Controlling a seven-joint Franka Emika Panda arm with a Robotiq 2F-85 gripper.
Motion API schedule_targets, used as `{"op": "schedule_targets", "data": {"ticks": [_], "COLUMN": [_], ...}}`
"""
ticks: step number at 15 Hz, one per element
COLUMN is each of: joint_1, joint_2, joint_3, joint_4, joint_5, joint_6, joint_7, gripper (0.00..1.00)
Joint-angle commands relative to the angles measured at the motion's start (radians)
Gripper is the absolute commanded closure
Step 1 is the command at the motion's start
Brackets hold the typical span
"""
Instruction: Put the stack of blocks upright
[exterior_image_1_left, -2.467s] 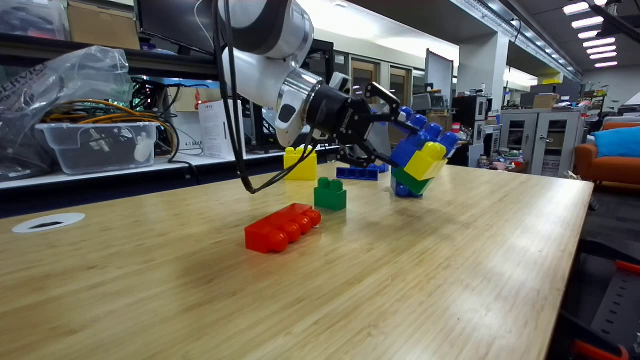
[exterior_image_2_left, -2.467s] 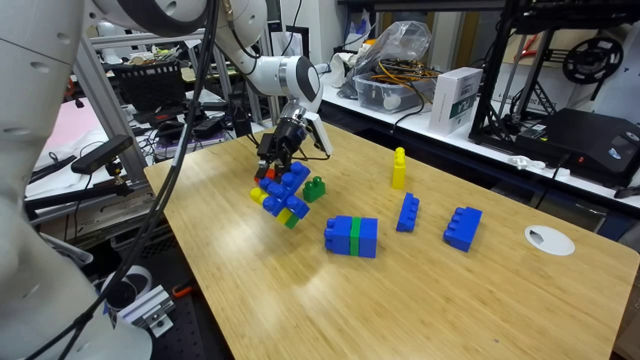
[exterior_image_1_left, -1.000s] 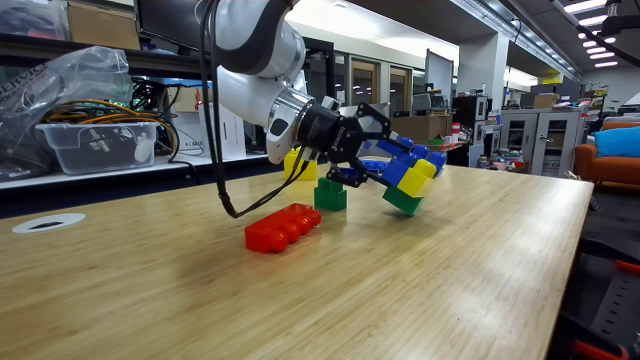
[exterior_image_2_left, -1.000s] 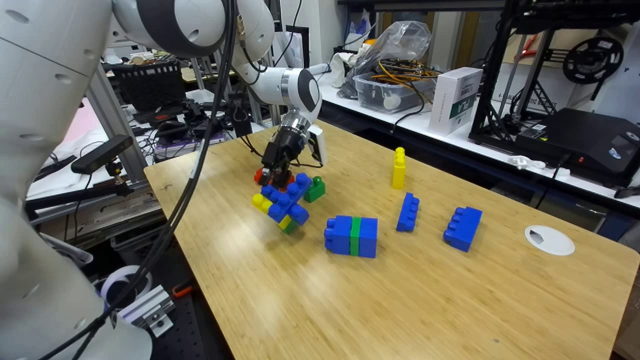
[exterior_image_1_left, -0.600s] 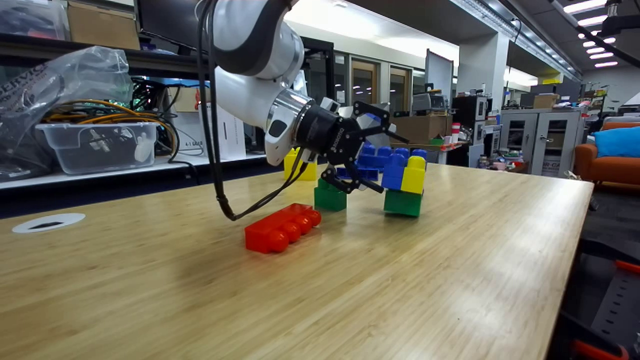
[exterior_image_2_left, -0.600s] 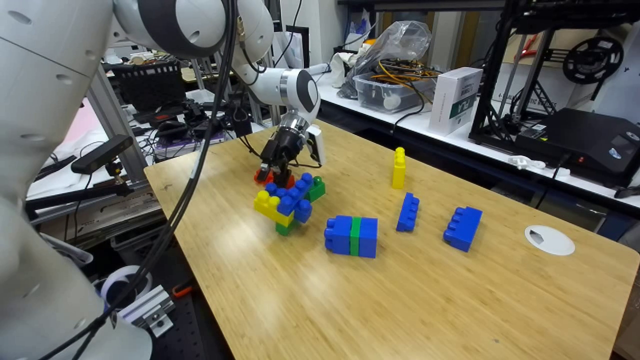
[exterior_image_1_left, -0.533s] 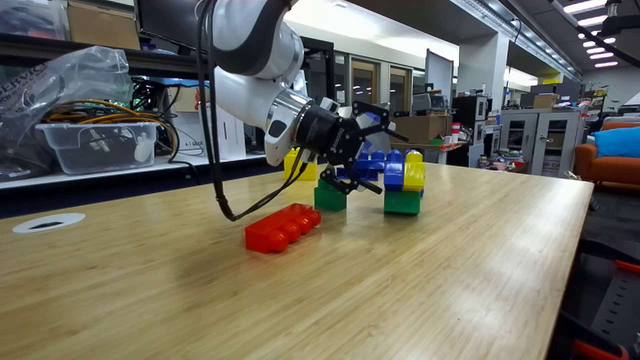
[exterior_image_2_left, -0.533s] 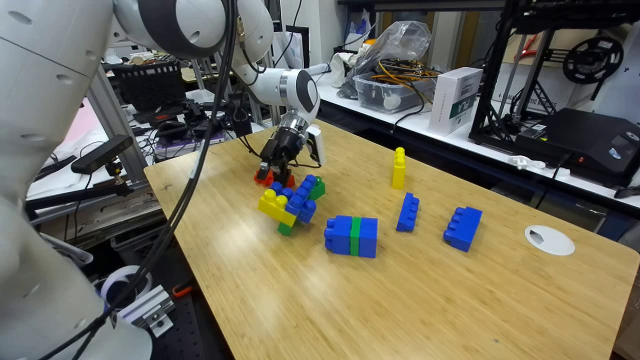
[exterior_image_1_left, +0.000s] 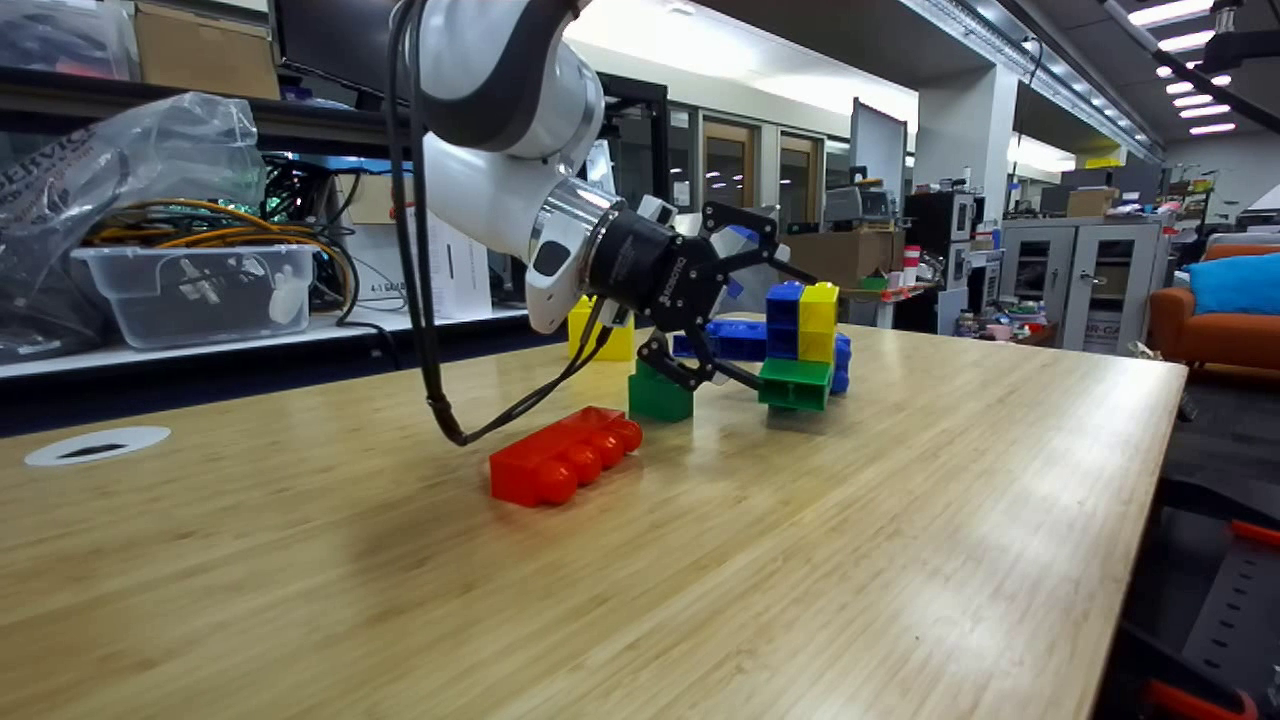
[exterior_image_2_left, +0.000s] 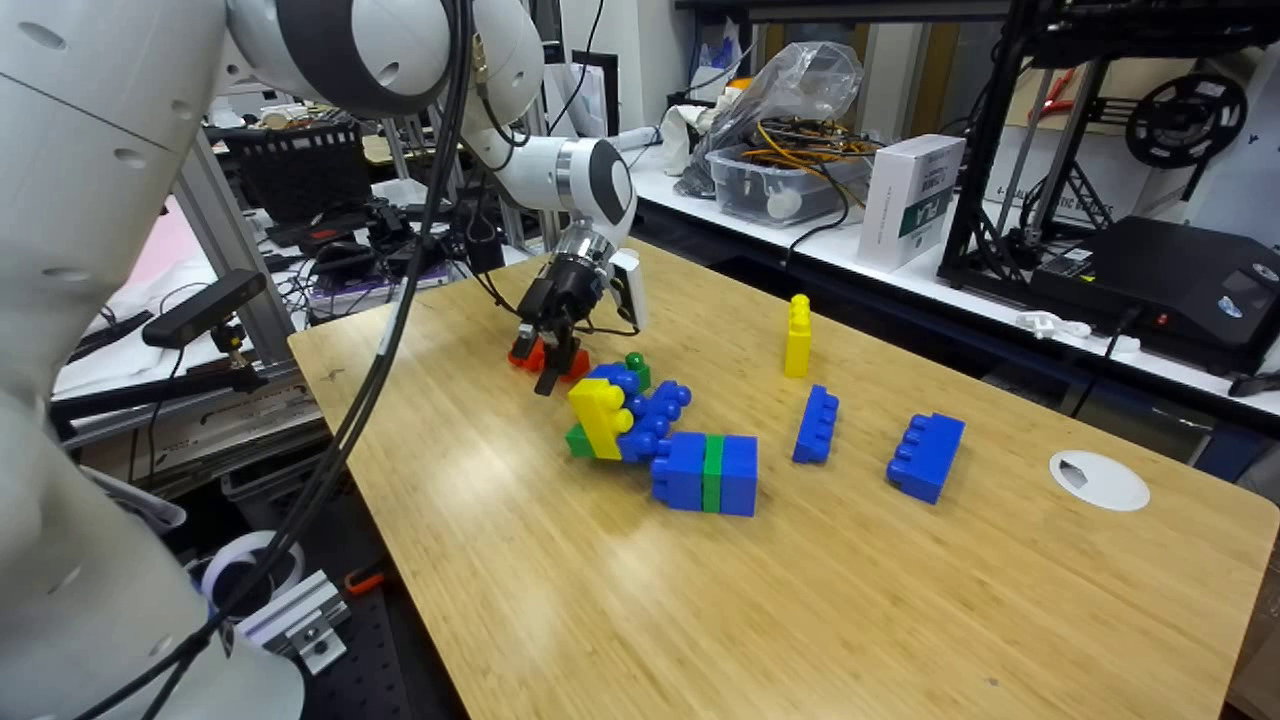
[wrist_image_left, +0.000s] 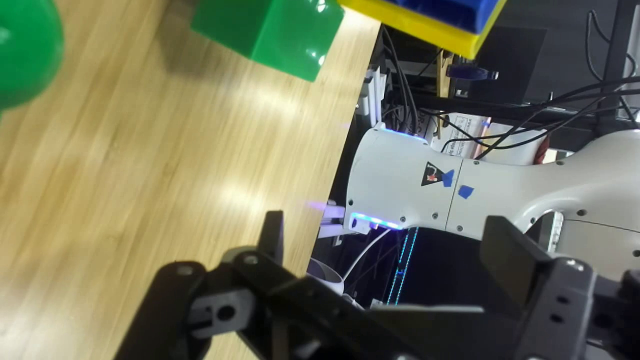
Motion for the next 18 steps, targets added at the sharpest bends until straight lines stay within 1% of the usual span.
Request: {"op": "schedule_targets", "data": {"ticks": [1, 5, 8, 10, 13, 14, 18], "joint_1": [-0.002, -0.012, -0.028, -0.034, -0.037, -0.042, -0.068], "joint_2": [0.007, -0.025, -0.082, -0.142, -0.230, -0.260, -0.355], "joint_3": [0.007, 0.012, 0.020, 0.024, 0.019, 0.017, -0.001], "joint_4": [0.009, -0.024, -0.065, -0.104, -0.145, -0.159, -0.231], "joint_5": [-0.013, -0.001, 0.011, 0.004, 0.011, 0.026, 0.135], "joint_6": [0.002, 0.055, 0.162, 0.255, 0.348, 0.376, 0.533], "joint_7": [-0.011, -0.001, -0.001, -0.014, -0.021, -0.018, 0.061], "gripper": [0.00, 0.00, 0.00, 0.00, 0.00, 0.00, 0.00]}}
